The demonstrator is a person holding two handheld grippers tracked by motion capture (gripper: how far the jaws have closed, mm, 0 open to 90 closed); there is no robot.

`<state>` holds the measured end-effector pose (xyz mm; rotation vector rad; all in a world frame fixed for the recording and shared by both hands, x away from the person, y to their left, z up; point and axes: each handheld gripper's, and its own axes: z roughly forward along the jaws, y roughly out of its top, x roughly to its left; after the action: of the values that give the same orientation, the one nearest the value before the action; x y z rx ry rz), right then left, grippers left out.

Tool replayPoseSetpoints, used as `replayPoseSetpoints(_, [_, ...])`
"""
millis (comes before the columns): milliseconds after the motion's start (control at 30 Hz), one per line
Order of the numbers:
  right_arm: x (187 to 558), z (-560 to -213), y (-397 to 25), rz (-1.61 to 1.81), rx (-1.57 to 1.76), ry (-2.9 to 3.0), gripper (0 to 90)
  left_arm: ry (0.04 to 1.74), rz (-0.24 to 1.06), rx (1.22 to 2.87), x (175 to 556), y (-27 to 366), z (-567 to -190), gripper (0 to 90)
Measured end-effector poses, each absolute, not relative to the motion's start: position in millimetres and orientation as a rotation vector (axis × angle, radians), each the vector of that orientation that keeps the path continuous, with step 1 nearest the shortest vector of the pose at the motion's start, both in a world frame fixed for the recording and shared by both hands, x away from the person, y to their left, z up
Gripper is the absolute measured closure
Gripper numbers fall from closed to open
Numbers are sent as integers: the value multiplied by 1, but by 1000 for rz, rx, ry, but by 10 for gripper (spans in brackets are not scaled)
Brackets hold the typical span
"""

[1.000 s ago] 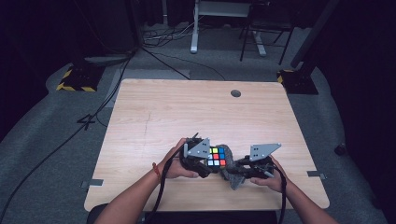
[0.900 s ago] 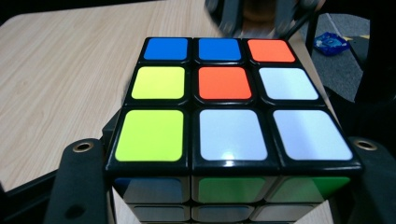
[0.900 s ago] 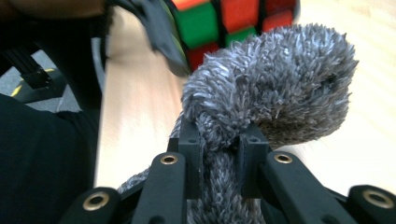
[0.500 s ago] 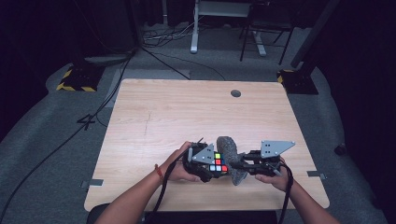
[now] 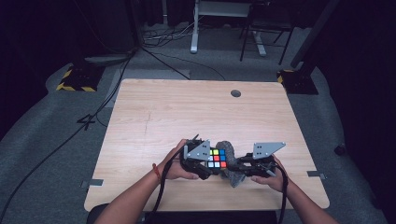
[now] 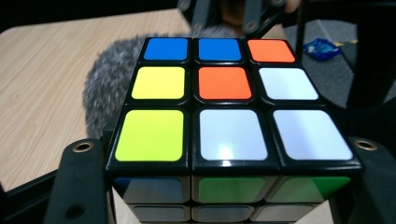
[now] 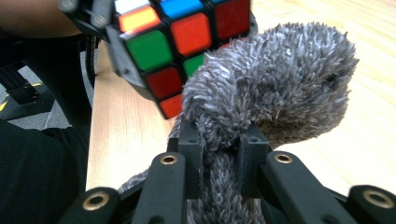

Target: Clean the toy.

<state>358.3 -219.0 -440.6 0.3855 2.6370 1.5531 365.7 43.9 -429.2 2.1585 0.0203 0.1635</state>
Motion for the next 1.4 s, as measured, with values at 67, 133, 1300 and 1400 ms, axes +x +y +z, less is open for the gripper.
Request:
replayPoseSetpoints(67, [357,-438,-220,1579,363,2611,762,37,180,2178,368,43,-434,331])
replayPoseSetpoints(133, [356,-436,-222,1619,360,2586,763,52,189,2196,368,42,-436,323])
replayPoseSetpoints(1300, [350,-428,-205,1626,290,2619,766,-19,287,2365,363,19,-453,335])
replayPoseSetpoints(1400, [352,-428,-203,1601,311,2621,767,-2,271,2344,366,23,-453,336])
